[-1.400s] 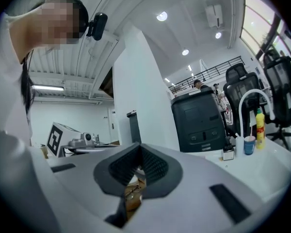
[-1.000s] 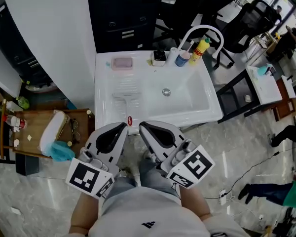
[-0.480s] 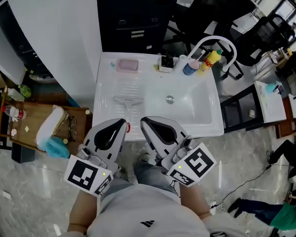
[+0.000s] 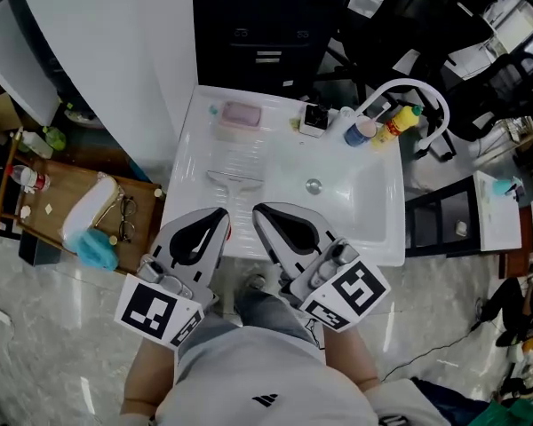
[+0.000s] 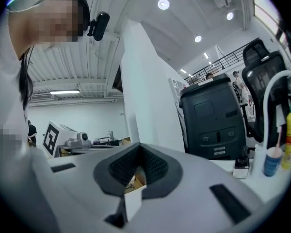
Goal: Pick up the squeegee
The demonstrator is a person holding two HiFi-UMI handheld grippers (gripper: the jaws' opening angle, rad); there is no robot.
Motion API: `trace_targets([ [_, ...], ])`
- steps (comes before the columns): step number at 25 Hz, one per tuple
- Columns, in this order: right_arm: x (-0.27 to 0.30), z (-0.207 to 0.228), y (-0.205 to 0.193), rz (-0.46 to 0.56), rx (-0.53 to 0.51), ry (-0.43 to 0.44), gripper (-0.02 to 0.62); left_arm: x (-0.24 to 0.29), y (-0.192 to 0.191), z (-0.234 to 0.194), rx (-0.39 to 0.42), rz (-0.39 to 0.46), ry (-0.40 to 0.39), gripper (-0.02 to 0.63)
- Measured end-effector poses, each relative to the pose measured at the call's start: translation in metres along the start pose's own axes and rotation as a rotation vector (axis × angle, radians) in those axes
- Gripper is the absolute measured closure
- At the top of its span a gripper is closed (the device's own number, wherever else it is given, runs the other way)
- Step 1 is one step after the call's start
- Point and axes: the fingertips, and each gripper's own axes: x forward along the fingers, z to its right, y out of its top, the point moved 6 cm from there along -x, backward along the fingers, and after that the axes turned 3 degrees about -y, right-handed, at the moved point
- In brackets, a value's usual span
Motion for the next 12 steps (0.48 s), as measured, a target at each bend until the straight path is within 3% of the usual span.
trace_targets([
  [12,0.007,0.032,-0.006,-0.029,0.013,0.077,0.586,0.027,-0.023,-0.008,-0.040,-0.046,0.144,0.592],
])
